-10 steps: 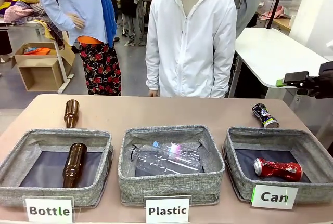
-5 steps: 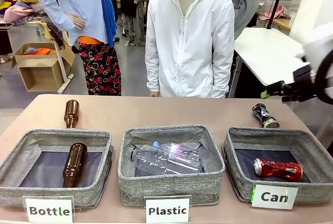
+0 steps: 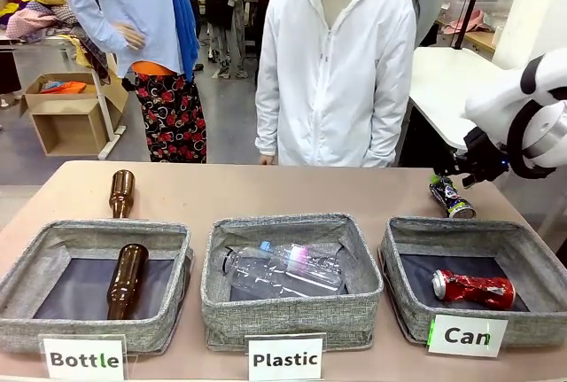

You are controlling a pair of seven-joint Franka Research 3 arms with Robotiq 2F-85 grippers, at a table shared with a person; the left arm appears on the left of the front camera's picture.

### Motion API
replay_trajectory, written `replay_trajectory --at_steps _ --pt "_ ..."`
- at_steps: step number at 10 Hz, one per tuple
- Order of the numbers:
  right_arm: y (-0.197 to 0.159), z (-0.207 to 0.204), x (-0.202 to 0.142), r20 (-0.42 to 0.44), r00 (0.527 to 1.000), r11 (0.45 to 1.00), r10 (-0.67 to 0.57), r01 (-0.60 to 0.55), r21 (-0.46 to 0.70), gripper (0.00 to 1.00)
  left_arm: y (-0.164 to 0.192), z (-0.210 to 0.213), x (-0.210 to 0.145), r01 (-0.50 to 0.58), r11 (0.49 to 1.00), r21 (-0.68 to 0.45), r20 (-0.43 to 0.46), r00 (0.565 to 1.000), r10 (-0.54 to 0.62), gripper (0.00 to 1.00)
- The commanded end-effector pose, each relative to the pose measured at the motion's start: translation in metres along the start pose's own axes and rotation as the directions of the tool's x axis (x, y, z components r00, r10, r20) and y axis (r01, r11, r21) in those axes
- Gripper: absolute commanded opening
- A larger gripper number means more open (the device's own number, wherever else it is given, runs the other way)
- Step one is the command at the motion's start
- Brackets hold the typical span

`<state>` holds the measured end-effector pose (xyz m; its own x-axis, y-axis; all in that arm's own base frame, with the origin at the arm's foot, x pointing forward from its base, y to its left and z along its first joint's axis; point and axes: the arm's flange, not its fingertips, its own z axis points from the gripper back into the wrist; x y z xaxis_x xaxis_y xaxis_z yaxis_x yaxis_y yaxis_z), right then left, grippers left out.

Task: Sort the can waste into the basket.
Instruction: Pick up the can waste from the table and place it in the right Fabric basket.

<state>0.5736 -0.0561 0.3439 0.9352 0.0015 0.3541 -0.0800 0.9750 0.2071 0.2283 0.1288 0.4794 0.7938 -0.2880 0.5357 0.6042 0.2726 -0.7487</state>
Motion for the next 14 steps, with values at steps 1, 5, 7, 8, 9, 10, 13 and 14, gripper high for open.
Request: replay_trajectory --at_steps 1,5,7,8,9,10,13,14 --pt "0.0 -0.001 0.029 -0.087 0.996 0.999 -0.029 0.025 -0.044 1.0 -0.002 0.002 0.0 -0.005 1.0 -0.006 0.004 1.0 0.005 1.0" --pt "-0.01 -0.038 0.048 -0.187 0.981 0.995 -0.056 0.039 -0.089 1.0 -0.002 0.002 0.0 -0.005 1.0 -0.006 0.004 1.0 0.005 1.0" --pt "-0.012 -0.046 0.049 -0.207 0.975 0.991 -0.079 0.054 -0.122 1.0 -0.002 0.002 0.0 -0.005 1.0 -0.006 0.004 1.0 0.005 1.0" --pt "-0.011 -0.048 0.048 -0.214 0.974 0.991 -0.077 0.05 -0.125 1.0 -0.002 0.002 0.0 -0.005 1.0 -0.006 0.004 1.0 0.005 1.0" --pt "-0.012 -0.049 0.048 -0.225 0.971 0.99 -0.083 0.054 -0.133 1.0 -0.002 0.002 0.0 -0.005 1.0 -0.006 0.004 1.0 0.005 1.0" --pt "-0.012 -0.048 0.048 -0.229 0.97 0.989 -0.082 0.051 -0.138 1.0 -0.002 0.002 0.0 -0.005 1.0 -0.006 0.004 1.0 0.005 1.0" --pt "-0.011 -0.055 0.047 -0.257 0.962 0.985 -0.095 0.054 -0.163 0.0 -0.002 0.002 0.0 -0.005 1.0 -0.006 0.004 1.0 0.005 1.0" --pt "-0.012 -0.055 0.046 -0.26 0.961 0.984 -0.098 0.054 -0.17 0.35 -0.002 0.002 0.0 -0.005 1.0 -0.006 0.004 1.0 0.005 1.0"
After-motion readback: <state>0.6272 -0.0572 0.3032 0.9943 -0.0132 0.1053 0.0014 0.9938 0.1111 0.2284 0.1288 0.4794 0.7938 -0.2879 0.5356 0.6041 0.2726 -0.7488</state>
